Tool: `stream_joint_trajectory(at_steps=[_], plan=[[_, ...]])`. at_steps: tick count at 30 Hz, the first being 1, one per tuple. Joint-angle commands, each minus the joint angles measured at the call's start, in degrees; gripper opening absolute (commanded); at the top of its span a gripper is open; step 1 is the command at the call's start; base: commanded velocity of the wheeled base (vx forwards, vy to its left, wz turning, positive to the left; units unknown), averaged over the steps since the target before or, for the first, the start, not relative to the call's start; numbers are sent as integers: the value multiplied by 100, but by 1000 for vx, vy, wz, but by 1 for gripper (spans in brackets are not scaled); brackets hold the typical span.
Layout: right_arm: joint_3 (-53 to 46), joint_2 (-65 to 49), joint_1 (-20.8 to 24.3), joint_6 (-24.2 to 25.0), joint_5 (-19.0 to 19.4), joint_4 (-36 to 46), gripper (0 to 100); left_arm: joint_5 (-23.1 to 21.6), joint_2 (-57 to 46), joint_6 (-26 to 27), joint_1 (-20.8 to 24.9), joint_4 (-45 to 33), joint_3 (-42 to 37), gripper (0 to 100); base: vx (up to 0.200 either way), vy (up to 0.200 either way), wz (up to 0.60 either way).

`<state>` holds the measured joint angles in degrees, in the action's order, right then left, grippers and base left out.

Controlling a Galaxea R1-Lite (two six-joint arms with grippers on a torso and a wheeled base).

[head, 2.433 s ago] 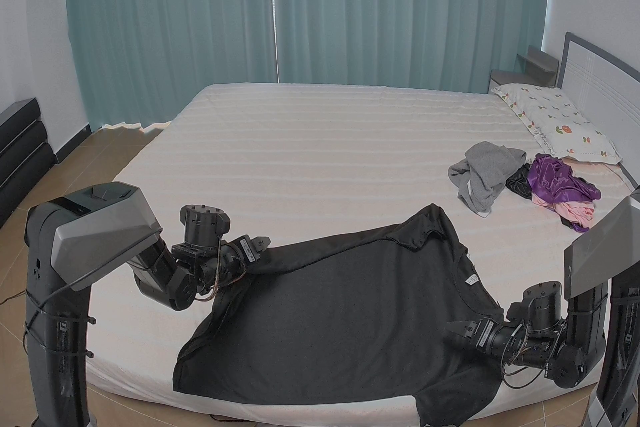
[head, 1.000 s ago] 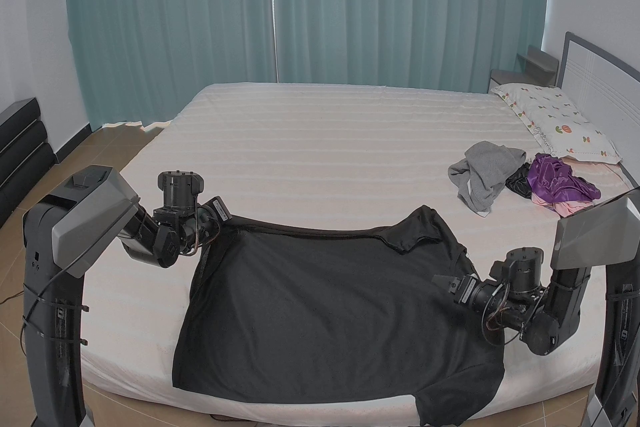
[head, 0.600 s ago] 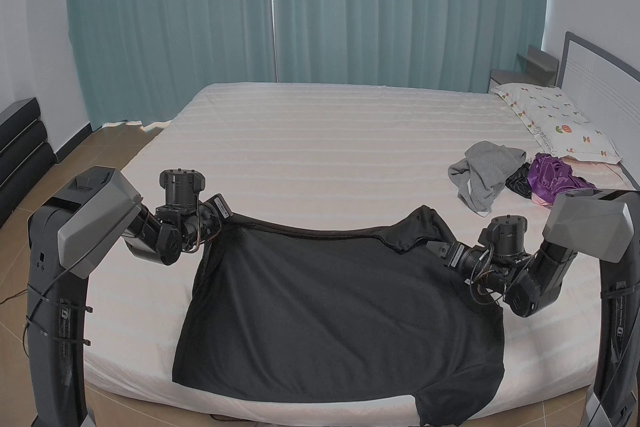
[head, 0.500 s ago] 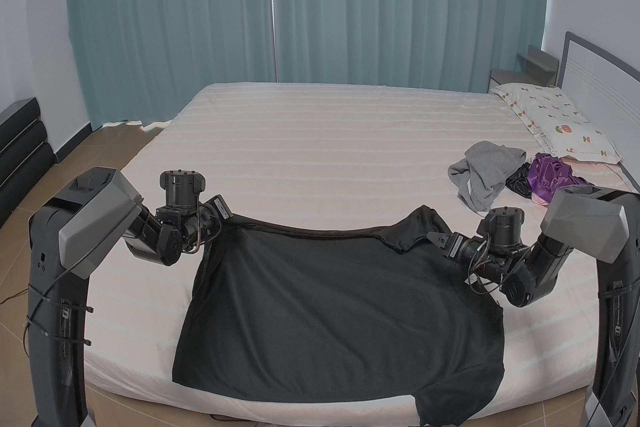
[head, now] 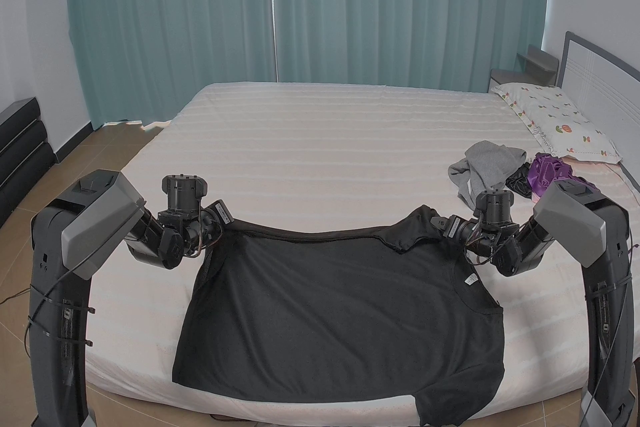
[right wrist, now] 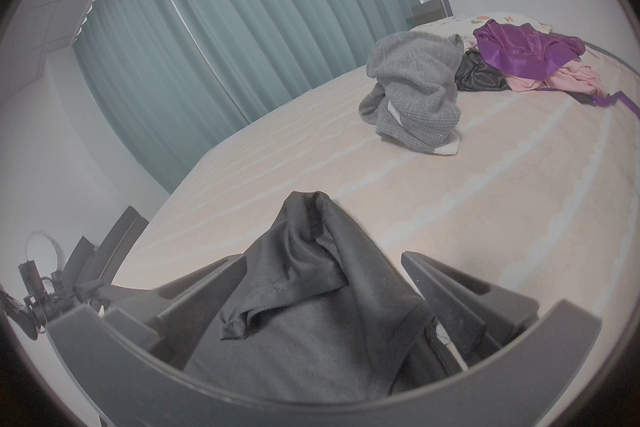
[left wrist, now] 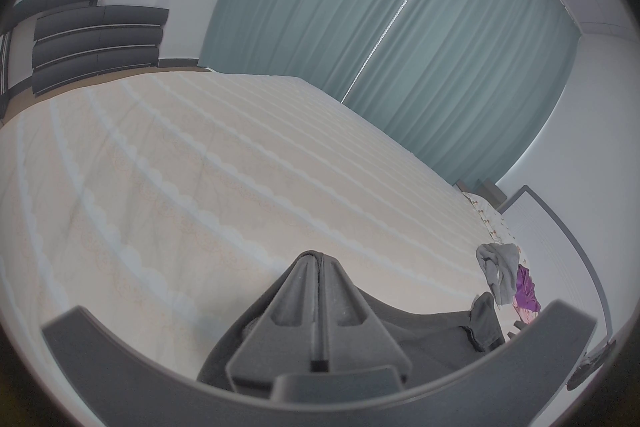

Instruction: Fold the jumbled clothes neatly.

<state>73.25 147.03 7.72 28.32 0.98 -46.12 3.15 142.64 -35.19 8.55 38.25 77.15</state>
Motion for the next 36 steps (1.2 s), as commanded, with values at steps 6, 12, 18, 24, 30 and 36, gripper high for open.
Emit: stream_joint_trajectory(at_steps=[6, 12, 18, 24, 30, 36], plan=[[1182, 766, -42, 77, -36, 551, 100, 2, -8, 4, 7, 7, -69, 0, 0, 0, 0], [1437, 818, -69, 385, -27, 876, 0, 2, 9, 13, -2, 7, -60, 0, 0, 0, 0], [1455, 818, -60, 490, -27, 964, 0, 2, 97, 21, -2, 7, -25, 0, 0, 0, 0], [1736, 854, -148, 877, -247, 903, 0, 362, 282, 30, -46, 24, 371, 0, 0, 0, 0], [1815, 810, -306, 1044, -414, 674, 0, 538, 466, 30, -116, 68, 581, 0, 0, 0, 0], [1868, 739, -464, 1027, -722, 305, 0, 538, 545, -31, -125, 288, 643, 0, 0, 0, 0]])
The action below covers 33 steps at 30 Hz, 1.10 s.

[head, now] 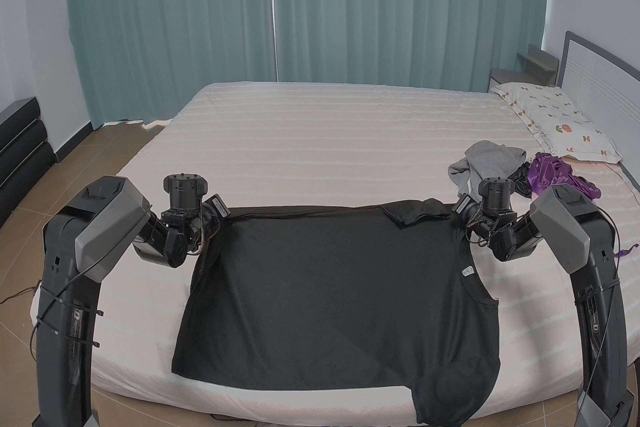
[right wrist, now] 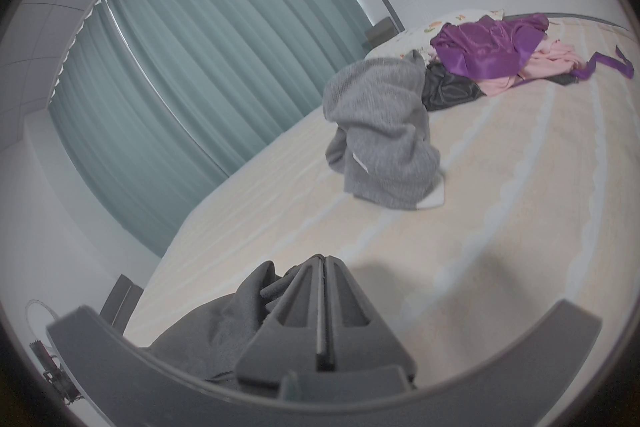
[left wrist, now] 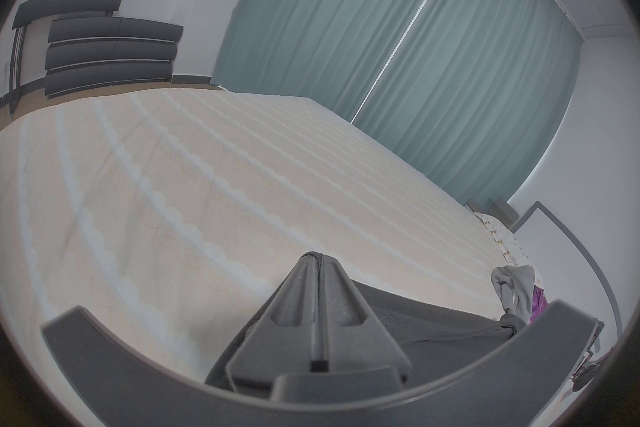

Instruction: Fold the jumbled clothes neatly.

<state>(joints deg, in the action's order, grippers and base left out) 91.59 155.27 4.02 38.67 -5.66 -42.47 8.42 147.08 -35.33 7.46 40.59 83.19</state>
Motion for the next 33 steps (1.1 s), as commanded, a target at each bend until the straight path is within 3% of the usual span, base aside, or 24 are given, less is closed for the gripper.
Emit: stream_joint_trajectory(at_steps=[1, 9, 26, 27, 28, 29, 33], plan=[[70, -102, -112, -8, -76, -112, 0, 10, 119, -18, -17, 80, 48, 0, 0, 0, 0], [254, -208, -139, -123, -76, -235, 0, 37, 462, -62, 1, 537, 250, 0, 0, 0, 0], [289, 337, -68, -422, -94, 81, 0, 28, 770, -62, 19, 317, 470, 0, 0, 0, 0], [272, 337, -68, -430, -94, 90, 100, 28, 770, -62, 27, 317, 470, 0, 0, 0, 0], [246, 337, -68, -430, -94, 99, 100, 28, 770, -62, 27, 309, 470, 0, 0, 0, 0], [228, 346, -60, -430, -94, 99, 100, 28, 770, -62, 36, 309, 479, 100, 0, 0, 0], [140, 258, -16, -413, -58, 64, 100, 37, 761, -53, 36, 326, 470, 100, 0, 0, 0]])
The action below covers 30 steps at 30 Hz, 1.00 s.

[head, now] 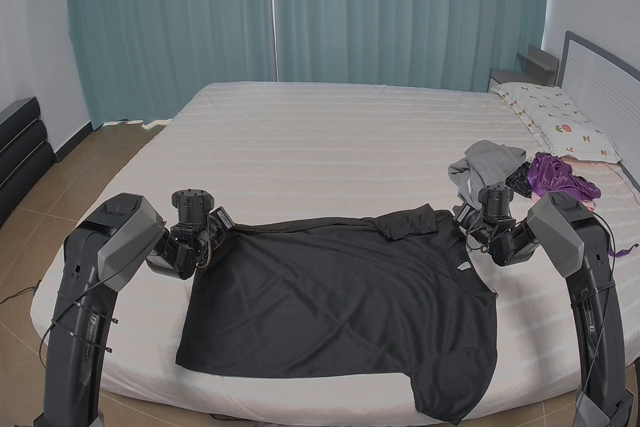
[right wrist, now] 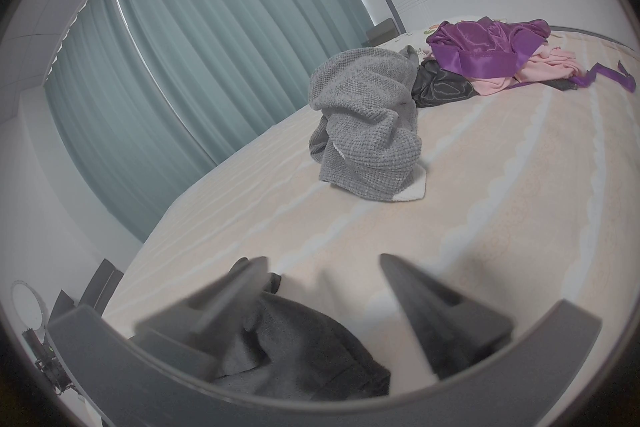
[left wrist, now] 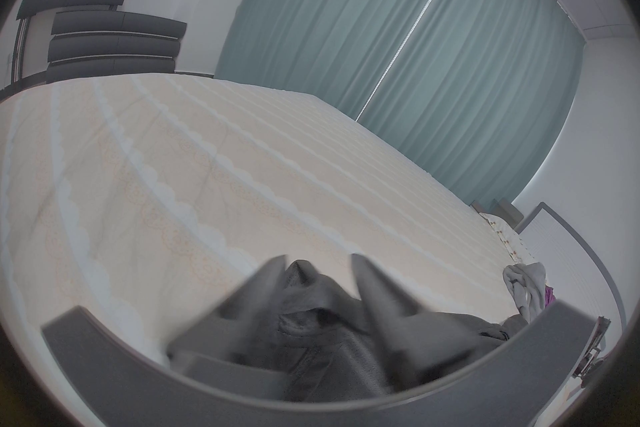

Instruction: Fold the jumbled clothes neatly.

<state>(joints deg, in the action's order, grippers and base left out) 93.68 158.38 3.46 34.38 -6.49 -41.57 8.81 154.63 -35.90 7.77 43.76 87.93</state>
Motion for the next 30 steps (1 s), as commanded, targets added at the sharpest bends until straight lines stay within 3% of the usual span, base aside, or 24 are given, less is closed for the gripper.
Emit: stream_joint_trajectory(at_steps=[1, 11, 14, 18, 21, 26, 30], plan=[[-96, -158, 41, 43, 25, -35, 100, 6, -3, 13, 6, 18, -4, 100, 0, 0, 0], [-597, -1204, 357, 588, 411, 52, 100, -20, -1005, -49, -311, 18, -883, 100, 0, 0, 0], [-887, -1389, 612, 658, 745, 483, 100, -117, -1593, -374, -355, 62, -1709, 100, 0, 0, 0], [-896, -1345, 849, 702, 798, 791, 100, -82, -1945, -602, -355, 53, -2456, 100, 0, 0, 0], [-799, -1213, 1016, 719, 1070, 1239, 100, -99, -2209, -1024, -302, 80, -3317, 100, 0, 0, 0], [-492, -941, 1227, 825, 1150, 1652, 100, -275, -2209, -1683, -205, 528, -3968, 100, 0, 0, 0], [-184, -782, 1218, 834, 1150, 1969, 100, -530, -2138, -1780, -240, 888, -4152, 100, 0, 0, 0]])
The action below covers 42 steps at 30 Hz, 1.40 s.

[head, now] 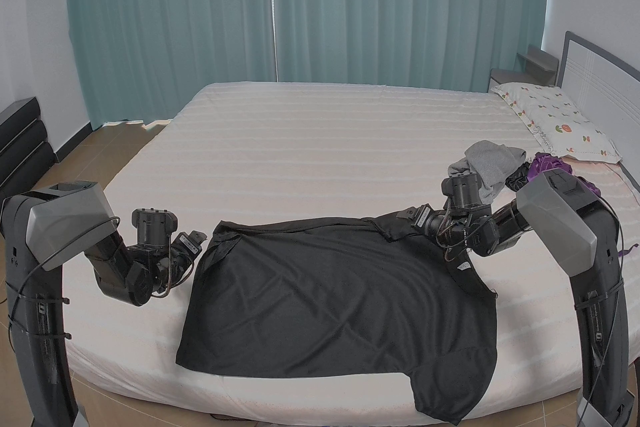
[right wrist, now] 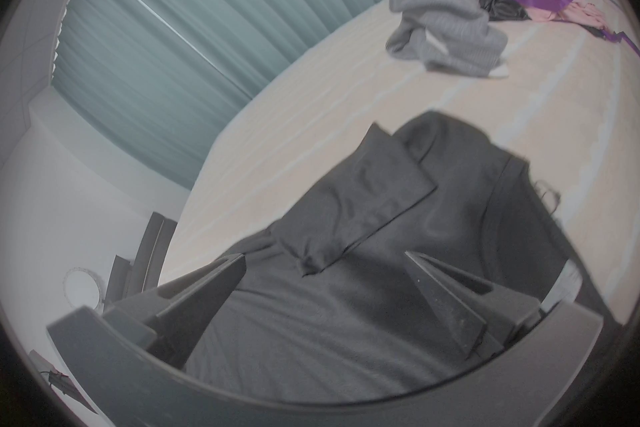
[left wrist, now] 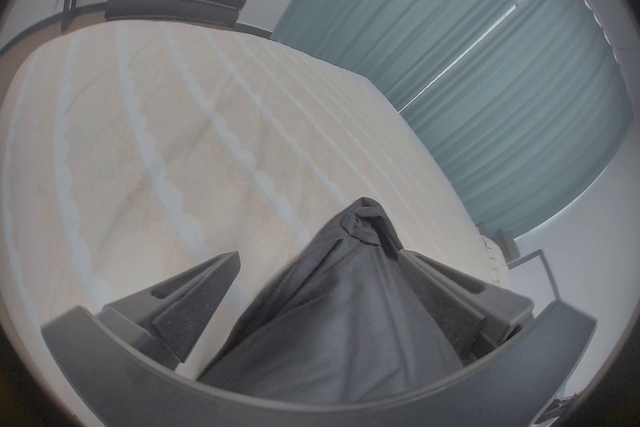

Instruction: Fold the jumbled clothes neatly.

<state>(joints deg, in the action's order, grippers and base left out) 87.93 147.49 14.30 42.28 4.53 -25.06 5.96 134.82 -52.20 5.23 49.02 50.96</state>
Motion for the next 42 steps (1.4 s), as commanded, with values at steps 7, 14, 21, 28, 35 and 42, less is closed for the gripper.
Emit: stream_joint_trajectory(at_steps=[7, 14, 21, 28, 35, 42], plan=[[1473, 957, 134, 264, -146, 1039, 100, -332, -26, -150, -31, 424, -481, 100, 0, 0, 0], [2641, 1563, 196, 668, -708, 1109, 100, -324, -17, -150, -31, 433, -490, 100, 0, 0, 0], [2666, 1510, 187, 659, -954, -376, 100, -324, 1, -141, -22, 547, -525, 100, 0, 0, 0], [2666, 1379, 117, -237, -1025, -2292, 100, -324, 1, -133, -13, 556, -552, 100, 0, 0, 0], [2666, 1607, 108, -501, -1051, -1290, 100, -297, 36, -124, -4, 565, -552, 100, 0, 0, 0], [1982, 1159, 55, -202, -1016, -886, 100, -289, 36, -124, -4, 565, -552, 100, 0, 0, 0]])
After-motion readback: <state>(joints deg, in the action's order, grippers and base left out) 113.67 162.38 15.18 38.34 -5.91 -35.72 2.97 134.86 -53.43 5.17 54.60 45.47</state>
